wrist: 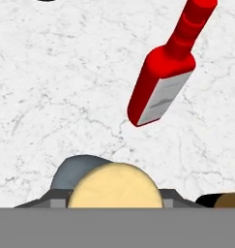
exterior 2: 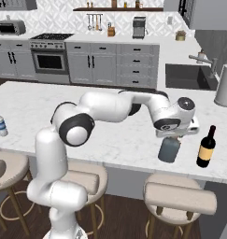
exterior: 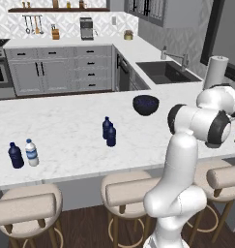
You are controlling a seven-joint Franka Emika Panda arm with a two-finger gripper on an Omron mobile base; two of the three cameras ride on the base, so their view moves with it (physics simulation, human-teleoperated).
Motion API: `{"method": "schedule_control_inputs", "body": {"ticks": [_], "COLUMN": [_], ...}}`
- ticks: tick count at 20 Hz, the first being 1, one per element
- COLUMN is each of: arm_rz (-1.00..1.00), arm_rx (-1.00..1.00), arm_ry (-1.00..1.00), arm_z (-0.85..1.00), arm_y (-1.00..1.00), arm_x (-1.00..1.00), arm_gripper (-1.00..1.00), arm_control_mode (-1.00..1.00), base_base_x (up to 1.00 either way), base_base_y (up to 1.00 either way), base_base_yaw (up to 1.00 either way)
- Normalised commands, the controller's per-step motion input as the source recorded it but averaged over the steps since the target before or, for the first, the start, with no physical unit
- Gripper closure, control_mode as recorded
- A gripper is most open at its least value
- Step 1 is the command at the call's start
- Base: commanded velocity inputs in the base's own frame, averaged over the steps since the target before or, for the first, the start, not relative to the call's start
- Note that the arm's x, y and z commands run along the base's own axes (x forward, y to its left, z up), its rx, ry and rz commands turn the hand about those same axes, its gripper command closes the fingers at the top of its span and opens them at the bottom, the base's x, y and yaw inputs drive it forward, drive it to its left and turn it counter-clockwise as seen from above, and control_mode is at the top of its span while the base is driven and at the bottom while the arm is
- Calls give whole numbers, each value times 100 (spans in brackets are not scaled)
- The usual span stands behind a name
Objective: Move the plastic bottles in the middle to the plastics group, and the glass bottles in the middle to the glass group.
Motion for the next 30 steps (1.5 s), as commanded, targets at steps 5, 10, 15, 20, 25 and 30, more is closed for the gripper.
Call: {"method": "schedule_control_inputs", "body": {"ticks": [5,10,15,20,25,30], "arm_rz": [0,0,0,0,0,0], "arm_rx": [-12,-20,-8,0,0,0], "arm_ry": [19,14,2,0,-6,-8], "arm_z": [-40,-18,-3,24,51,47], "arm_y": [37,26,0,1,7,11], "arm_x": [7,0,-8,0,-1,-13], "arm_gripper": [-100,-100,-100,-100,-100,-100], "arm_control_mode": [-100,-100,-100,-100,-100,-100], "base_base_x": [0,0,0,0,0,0], "base_base_y": [0,0,0,0,0,0], "base_base_yaw": [0,0,0,0,0,0]}}
